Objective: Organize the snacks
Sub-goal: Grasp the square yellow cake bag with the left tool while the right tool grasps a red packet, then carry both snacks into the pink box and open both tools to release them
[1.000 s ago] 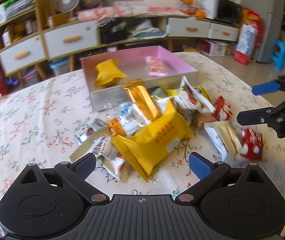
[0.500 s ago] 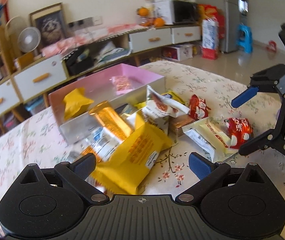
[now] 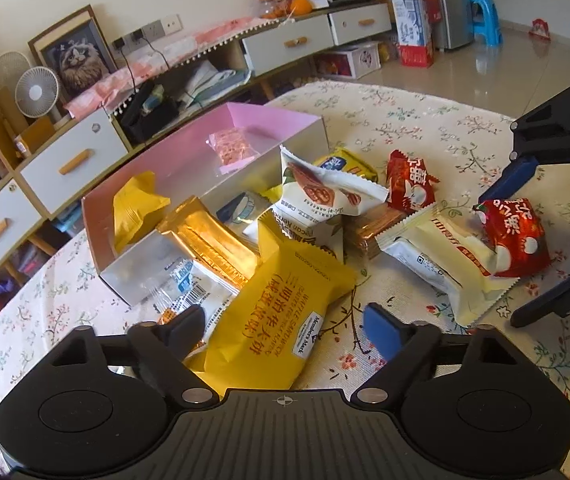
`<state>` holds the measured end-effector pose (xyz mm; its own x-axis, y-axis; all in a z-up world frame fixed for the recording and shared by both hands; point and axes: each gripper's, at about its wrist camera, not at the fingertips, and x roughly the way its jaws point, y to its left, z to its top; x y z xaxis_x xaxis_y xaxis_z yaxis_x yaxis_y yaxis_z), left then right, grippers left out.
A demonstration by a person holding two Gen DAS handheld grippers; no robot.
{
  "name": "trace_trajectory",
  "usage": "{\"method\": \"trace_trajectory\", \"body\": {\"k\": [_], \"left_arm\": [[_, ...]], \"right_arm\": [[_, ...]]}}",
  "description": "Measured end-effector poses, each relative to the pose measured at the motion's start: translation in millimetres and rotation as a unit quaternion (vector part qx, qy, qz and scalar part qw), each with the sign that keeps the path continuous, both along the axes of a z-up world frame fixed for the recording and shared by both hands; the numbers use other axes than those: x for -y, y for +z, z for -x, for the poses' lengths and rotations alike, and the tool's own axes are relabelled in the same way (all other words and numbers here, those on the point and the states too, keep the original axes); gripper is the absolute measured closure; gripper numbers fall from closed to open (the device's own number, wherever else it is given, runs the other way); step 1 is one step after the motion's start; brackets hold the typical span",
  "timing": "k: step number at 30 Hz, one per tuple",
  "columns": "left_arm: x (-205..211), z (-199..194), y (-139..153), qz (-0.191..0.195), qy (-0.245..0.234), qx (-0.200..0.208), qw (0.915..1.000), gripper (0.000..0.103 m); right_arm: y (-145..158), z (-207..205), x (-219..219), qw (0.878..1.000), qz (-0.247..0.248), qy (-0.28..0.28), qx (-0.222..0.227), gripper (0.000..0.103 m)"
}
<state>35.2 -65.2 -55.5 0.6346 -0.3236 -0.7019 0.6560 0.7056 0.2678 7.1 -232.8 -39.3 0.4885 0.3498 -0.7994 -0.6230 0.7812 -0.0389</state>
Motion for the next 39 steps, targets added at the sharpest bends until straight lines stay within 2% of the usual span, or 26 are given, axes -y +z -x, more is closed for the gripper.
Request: {"method": "trace_trajectory", "body": {"k": [2, 7, 10, 12, 17, 23, 29, 39], "left_arm": [[2.8, -0.8, -2.2, -0.01, 0.006, 0.0, 0.9999, 0.027], [4.2, -1.9, -2.0, -0.018, 0.021, -0.005, 0.9996, 0.051], [1.6, -4.0, 1.0, -0.007, 0.034, -0.015, 0.9993, 0.058], [-0.4, -5.2, 2.4, -0.001, 0.043, -0.021, 0.9988, 0.06], [-4.7, -7.1, 8.4, 0.021, 0.058, -0.043, 0.9972, 0.062], [-2.5, -4.2, 12.6, 0.025, 0.06, -0.051, 0.9966, 0.063], [-2.2, -3.3, 15.1, 0.029, 0.062, -0.057, 0.996, 0.063], [-9.1, -6.0, 30.9, 0.058, 0.085, -0.069, 0.9922, 0.063]], "right_arm": [[1.8, -1.1, 0.2, 1.0, -0.005, 0.0, -0.003, 0.022], [3.4, -2.7, 0.7, 1.0, -0.009, 0.005, -0.007, 0.033], [4.7, -2.7, 0.3, 1.0, -0.008, 0.007, -0.007, 0.045], [5.9, -3.5, 0.5, 1.0, -0.01, 0.006, -0.01, 0.048], [9.3, -2.6, -2.6, 1.0, -0.008, 0.01, -0.012, 0.055], [14.7, -1.4, -4.2, 1.0, -0.013, 0.016, -0.014, 0.061], [19.6, -2.2, -3.6, 1.0, -0.02, 0.012, -0.013, 0.062], [37.0, -8.4, 9.8, 0.999, -0.049, -0.015, 0.002, 0.063]]}}
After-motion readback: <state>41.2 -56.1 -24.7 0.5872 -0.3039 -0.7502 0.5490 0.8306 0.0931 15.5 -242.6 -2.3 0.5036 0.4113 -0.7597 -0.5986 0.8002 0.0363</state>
